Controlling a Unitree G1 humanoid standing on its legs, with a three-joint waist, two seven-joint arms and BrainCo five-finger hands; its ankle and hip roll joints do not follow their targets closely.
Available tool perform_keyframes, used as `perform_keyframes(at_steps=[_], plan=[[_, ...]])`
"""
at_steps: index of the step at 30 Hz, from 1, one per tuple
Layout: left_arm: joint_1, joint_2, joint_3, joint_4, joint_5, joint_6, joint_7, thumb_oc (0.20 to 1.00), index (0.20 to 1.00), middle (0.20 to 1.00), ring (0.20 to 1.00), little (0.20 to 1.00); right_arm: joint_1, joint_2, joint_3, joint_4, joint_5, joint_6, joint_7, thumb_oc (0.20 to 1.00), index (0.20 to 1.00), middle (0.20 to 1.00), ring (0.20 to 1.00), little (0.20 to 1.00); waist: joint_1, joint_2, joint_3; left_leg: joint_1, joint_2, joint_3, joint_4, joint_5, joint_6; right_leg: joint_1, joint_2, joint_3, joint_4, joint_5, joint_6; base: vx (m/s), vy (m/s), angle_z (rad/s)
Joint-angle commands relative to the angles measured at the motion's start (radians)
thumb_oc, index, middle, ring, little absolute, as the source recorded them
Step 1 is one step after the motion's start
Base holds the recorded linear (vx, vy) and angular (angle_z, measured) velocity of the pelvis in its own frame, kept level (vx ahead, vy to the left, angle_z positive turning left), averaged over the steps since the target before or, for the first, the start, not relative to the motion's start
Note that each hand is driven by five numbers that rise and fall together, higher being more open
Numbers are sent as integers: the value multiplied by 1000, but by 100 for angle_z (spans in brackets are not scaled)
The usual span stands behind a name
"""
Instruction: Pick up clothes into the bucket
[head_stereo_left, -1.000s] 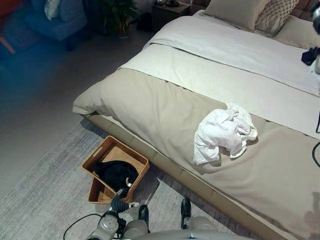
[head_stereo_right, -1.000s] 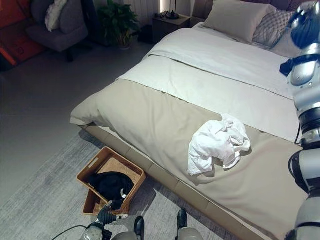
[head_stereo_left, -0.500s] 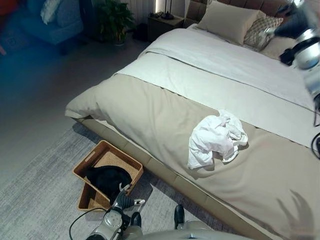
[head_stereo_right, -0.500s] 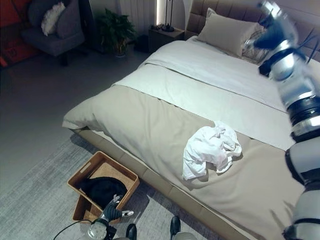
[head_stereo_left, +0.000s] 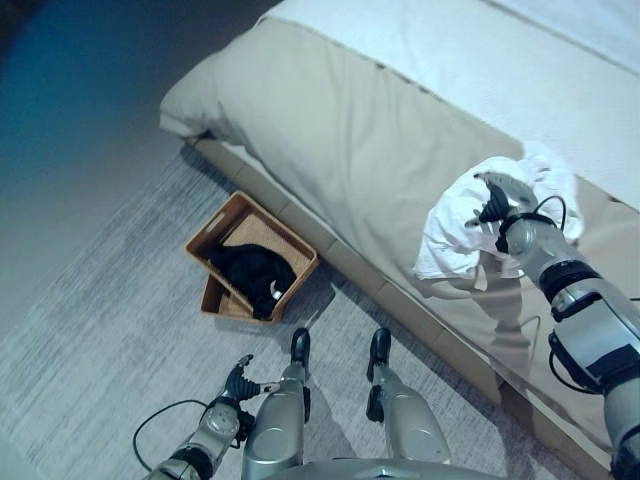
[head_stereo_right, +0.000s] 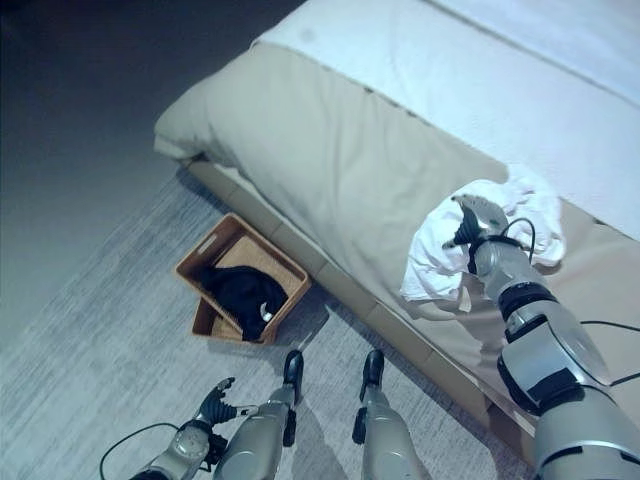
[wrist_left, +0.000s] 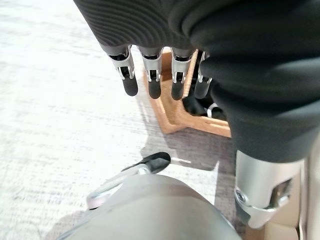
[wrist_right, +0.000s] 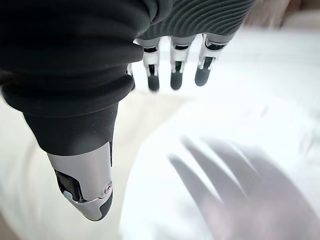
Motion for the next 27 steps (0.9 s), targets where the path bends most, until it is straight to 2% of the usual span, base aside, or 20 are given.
perform_keyframes(at_steps=[1,2,6,7,10,13,14,15,17,20,26,27], plan=[[-25,-16,-30,-29,-25,-23,37,1000,1000,1000,1000,1000,-51,-31,28,40,-24,21,-48,1000,1000,1000,1000,1000,36,-38,15,-24,-47,-41,52,-17,6,-2,-63,-1,161,-100,37,-46,-43,16],[-55,-16,-47,-63,-44,-31,55,1000,1000,1000,1000,1000,-45,-19,9,72,-12,33,-62,1000,1000,1000,1000,1000,47,-24,45,-51,-50,-58,51,-4,2,-28,-68,-15,176,-101,37,-45,-40,25],[-91,-15,-78,-118,-59,-36,63,1000,1000,1000,1000,1000,-46,-26,-18,119,13,45,-82,1000,1000,1000,1000,1000,61,-2,75,-83,-51,-75,46,6,0,-62,-76,-33,195,-109,37,-23,-29,30],[-114,-15,-99,-161,-68,-40,70,1000,1000,1000,1000,1000,-45,-43,-40,135,36,52,-96,1000,1000,1000,1000,1000,68,13,99,-108,-52,-82,44,16,0,-94,-85,-41,217,-114,38,-8,-6,12],[-136,-17,-129,-208,-78,-39,73,1000,1000,1000,1000,1000,-39,-68,-65,167,65,64,-104,1000,1000,1000,1000,1000,77,40,100,-165,-55,-98,34,31,0,-166,-98,-53,258,-128,36,2,-3,17],[-159,-21,-168,-257,-75,-30,68,1000,1000,1000,1000,1000,-43,-106,-96,248,66,109,-92,1000,1000,1000,1000,1000,95,79,100,-218,-67,-120,23,49,0,-230,-121,-77,310,-147,34,10,-5,20],[-159,-21,-168,-257,-75,-30,68,1000,1000,1000,1000,1000,-43,-106,-96,248,66,109,-92,1000,1000,1000,1000,1000,94,79,100,-218,-67,-120,23,49,0,-230,-121,-77,310,-147,34,90,-69,18],[-152,-23,-183,-295,-80,-28,54,1000,1000,1000,1000,1000,-23,-134,-83,293,7,139,-74,1000,1000,1000,1000,1000,103,102,100,-221,-74,-133,9,35,-2,-247,-134,-77,343,-187,43,92,-60,27],[-145,-23,-192,-333,-84,-29,43,1000,1000,1000,1000,1000,-1,-177,-89,305,-34,158,-74,1000,1000,1000,1000,1000,107,126,100,-230,-84,-143,-1,41,-1,-265,-147,-83,356,-193,45,59,7,43],[-130,-33,-186,-340,-92,-27,33,1000,1000,1000,1000,1000,52,-225,-77,283,-110,173,-94,1000,1000,1000,1000,1000,107,141,100,-240,-90,-138,-6,44,1,-280,-156,-77,354,-186,51,21,67,25],[-124,-53,-186,-317,-79,-30,45,1000,1000,1000,1000,1000,90,-264,-53,220,-188,171,-160,1000,1000,1000,1000,1000,99,146,100,-240,-92,-125,-16,45,2,-288,-162,-58,333,-170,60,-8,43,1],[-133,-56,-179,-310,-81,-33,53,1000,1000,1000,1000,1000,80,-264,-80,187,-148,152,-196,1000,1000,1000,1000,1000,96,151,100,-266,-92,-125,-10,70,3,-306,-162,-67,321,-134,54,-78,80,-4]])
